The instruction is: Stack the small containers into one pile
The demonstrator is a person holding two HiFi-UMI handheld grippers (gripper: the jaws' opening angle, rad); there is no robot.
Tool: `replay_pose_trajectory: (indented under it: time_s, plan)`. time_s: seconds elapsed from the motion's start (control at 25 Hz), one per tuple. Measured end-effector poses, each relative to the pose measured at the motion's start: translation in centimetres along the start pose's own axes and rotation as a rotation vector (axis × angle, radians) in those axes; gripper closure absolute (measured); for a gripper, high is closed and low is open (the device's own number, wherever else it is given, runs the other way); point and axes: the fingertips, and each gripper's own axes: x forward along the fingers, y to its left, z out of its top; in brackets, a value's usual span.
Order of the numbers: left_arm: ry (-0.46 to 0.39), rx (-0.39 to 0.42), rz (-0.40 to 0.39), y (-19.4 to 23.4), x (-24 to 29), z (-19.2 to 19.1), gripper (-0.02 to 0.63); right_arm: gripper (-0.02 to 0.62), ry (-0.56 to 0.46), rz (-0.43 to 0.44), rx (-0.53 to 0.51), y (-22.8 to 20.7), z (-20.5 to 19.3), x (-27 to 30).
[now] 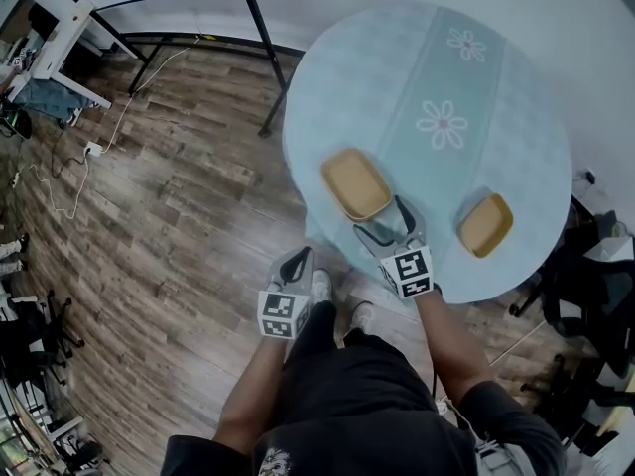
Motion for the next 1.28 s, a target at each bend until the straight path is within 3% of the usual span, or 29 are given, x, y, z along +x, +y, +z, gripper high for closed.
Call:
replay_pose_trajectory:
  time_s: [0.2,0.56,0.92,1.28]
  plan:
    - [-0.003,0.004,-0.001,-0.4,-0.4,-0.1,0.6,0.215,-0.012,-0.023,0.005,-0.2,0.1,-0.8]
    - [-0.022,0.025,-0.018,-1.1,-1.1,1.0,0.6,0.58,-0.052,-0.136,-0.028,-1.0,2.3,-3.2]
    - [-0.056,0.062,-0.08,-2.7,-1.1,3.4,0.6,0.595,-0.068,-0.219,0.01,-1.3,4.1,-6.9]
    - [-0.067,0.151,-0.234,-6.3,0.5,5.2,0.6,0.595,-0.086,-0.325,0.06,-2.6,4.5,-11.2]
